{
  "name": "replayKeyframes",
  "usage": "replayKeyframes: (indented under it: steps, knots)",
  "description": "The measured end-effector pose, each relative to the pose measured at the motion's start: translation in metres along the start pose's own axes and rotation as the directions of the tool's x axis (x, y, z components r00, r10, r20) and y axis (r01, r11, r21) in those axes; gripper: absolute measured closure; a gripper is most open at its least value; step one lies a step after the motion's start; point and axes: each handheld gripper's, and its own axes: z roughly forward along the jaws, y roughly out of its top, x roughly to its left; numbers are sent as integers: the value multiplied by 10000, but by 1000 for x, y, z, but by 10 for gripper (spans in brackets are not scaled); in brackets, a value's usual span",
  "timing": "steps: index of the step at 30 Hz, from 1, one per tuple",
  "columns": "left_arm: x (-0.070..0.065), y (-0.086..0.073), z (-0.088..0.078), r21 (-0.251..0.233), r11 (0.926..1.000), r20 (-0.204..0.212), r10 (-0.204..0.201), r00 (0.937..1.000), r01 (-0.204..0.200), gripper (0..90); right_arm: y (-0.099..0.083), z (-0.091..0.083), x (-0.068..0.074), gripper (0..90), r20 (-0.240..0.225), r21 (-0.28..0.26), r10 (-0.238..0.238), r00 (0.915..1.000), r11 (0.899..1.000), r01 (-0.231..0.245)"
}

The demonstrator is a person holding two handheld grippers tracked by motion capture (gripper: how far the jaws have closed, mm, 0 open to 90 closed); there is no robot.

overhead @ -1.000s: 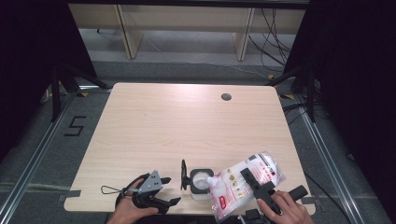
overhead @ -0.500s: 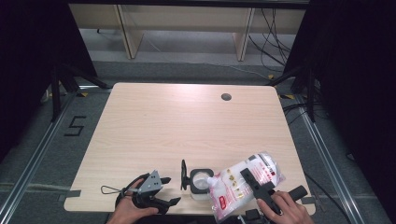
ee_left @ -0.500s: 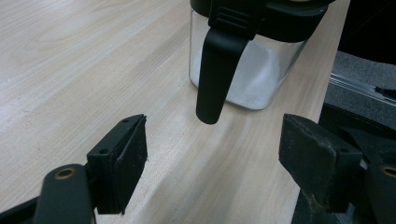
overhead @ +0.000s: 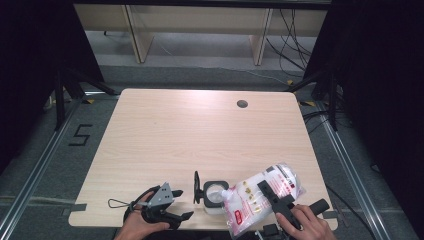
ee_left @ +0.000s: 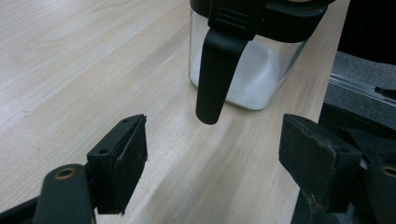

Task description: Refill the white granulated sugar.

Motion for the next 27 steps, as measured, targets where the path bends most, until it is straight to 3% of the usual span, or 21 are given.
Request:
replayKeyframes:
  steps: [14, 16, 19, 27]
  knots:
    - [0, 0, 0, -6, 10000, 0, -5, 10000, 5, 232, 0, 1, -1, 544, -67, -156, -43, 10000, 9999, 42]
    - [0, 0, 0, -19, 10000, 22, -6, 10000, 6, 232, 0, 1, 0, 544, -125, -94, 154, 9998, 9998, -156]
    - [0, 0, 0, 1, 10000, -4, -8, 10000, 8, 232, -1, 1, -2, 544, -50, -194, -134, 9999, 9997, 133]
    - [0, 0, 0, 7, 10000, 11, -3, 10000, 3, 232, -1, 1, -2, 545, -74, -209, -128, 9999, 9997, 126]
